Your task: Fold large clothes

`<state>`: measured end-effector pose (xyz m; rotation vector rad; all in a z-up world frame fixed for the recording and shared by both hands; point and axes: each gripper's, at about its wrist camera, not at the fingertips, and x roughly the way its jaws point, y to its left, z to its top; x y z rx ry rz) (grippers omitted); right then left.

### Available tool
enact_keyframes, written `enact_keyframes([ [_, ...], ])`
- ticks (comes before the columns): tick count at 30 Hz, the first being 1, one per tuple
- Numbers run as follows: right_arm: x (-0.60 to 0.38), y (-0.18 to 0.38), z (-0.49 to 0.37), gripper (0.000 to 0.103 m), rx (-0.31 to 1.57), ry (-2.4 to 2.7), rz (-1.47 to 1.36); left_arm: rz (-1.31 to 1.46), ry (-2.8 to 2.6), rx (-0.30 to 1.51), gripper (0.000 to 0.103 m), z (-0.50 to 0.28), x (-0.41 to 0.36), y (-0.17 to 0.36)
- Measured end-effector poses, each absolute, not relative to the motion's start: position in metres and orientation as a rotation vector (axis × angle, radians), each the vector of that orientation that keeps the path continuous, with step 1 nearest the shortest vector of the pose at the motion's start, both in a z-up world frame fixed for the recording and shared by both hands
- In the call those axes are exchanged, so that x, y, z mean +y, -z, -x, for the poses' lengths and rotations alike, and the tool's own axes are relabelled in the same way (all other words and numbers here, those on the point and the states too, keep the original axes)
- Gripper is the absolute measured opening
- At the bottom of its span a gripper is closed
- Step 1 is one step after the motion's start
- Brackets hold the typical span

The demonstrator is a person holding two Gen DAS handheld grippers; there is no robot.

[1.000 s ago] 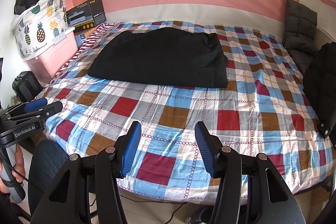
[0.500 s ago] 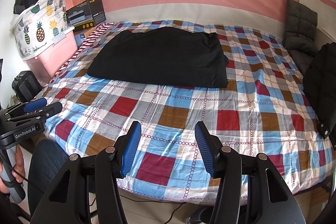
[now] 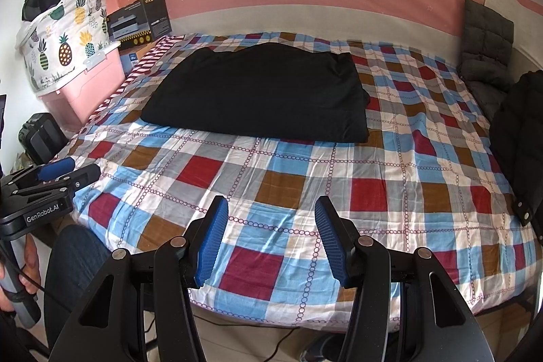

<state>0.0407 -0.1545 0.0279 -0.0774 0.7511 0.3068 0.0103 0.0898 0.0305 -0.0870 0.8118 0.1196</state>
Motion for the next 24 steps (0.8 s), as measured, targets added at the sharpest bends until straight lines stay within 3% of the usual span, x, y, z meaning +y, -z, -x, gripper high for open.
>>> enact_keyframes([
  [24, -0.157, -0.024, -0.043, 0.054, 0.758, -0.315, 0.085, 0.072, -0.116, 0.855, 0.065, -0.021, 0.087, -0.023],
])
